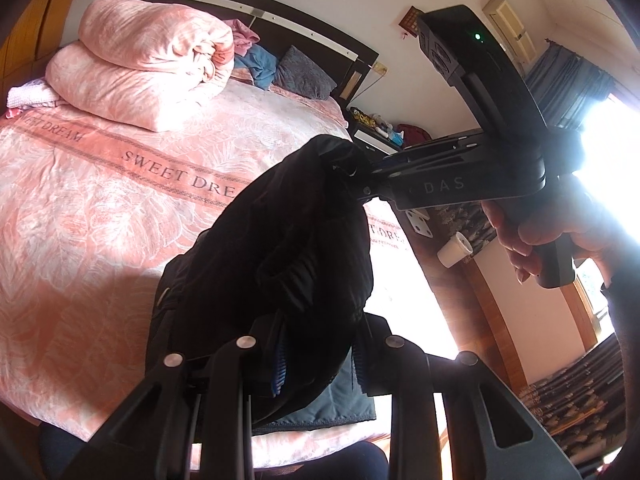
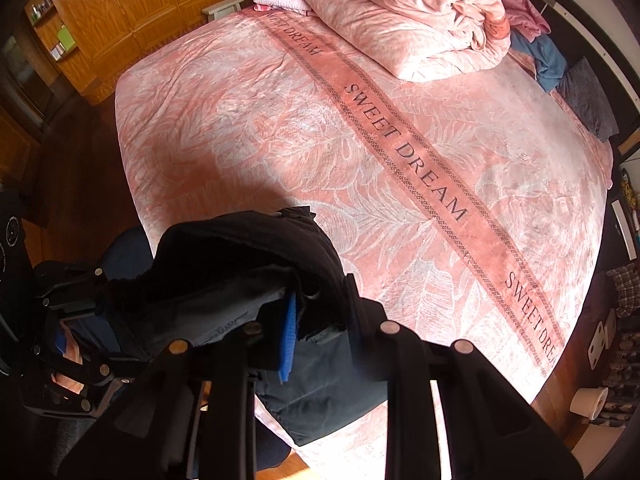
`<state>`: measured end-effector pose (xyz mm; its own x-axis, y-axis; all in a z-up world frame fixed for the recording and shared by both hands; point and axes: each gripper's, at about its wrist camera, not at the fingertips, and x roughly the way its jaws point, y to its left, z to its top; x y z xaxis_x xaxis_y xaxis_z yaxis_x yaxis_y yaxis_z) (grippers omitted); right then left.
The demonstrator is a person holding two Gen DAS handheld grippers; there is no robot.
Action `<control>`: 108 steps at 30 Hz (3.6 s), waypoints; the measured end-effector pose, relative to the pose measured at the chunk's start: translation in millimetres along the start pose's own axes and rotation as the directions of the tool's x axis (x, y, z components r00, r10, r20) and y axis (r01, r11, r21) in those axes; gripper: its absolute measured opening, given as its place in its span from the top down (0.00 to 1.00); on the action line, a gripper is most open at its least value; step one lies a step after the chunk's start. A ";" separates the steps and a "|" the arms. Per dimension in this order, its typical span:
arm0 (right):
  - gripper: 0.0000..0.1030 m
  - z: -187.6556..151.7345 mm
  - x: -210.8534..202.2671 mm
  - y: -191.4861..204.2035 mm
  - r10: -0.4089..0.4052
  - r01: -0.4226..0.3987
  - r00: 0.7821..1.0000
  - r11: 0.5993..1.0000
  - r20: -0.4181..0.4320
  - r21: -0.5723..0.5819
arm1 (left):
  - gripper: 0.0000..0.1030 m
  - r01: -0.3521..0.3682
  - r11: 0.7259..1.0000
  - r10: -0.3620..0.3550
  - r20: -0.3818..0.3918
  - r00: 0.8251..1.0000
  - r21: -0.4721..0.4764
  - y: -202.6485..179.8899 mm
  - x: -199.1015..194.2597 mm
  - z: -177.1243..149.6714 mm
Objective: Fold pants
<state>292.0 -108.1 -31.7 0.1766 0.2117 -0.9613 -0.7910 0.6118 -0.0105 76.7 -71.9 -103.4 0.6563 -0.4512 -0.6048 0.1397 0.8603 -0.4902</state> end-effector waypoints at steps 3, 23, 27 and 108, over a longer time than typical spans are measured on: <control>0.80 -9.0 1.3 -7.1 0.000 0.000 1.000 1.000 0.001 0.012 | 0.75 0.000 1.000 0.001 -0.015 1.000 0.020 -9.0 7.7 -1.8; 0.81 -76.7 15.0 -50.7 0.010 -0.011 1.000 0.998 0.013 0.066 | 0.75 -0.002 0.990 0.017 -0.113 0.993 0.138 -61.9 57.9 -27.3; 0.81 -87.4 20.8 -57.7 0.015 -0.016 1.000 0.997 0.023 0.073 | 0.75 -0.005 0.987 0.026 -0.129 0.991 0.160 -68.5 68.7 -33.0; 0.67 -291.7 177.4 -106.9 0.088 -0.268 0.951 0.708 0.295 0.653 | 0.06 0.094 0.987 -0.127 -0.275 0.953 -0.129 92.8 146.5 -83.6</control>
<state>237.0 -358.3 -281.5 0.2709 0.4805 -0.8341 -0.2254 0.8741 0.4303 123.8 -78.0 -289.9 0.4038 -0.6044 -0.6867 0.1045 0.7762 -0.6217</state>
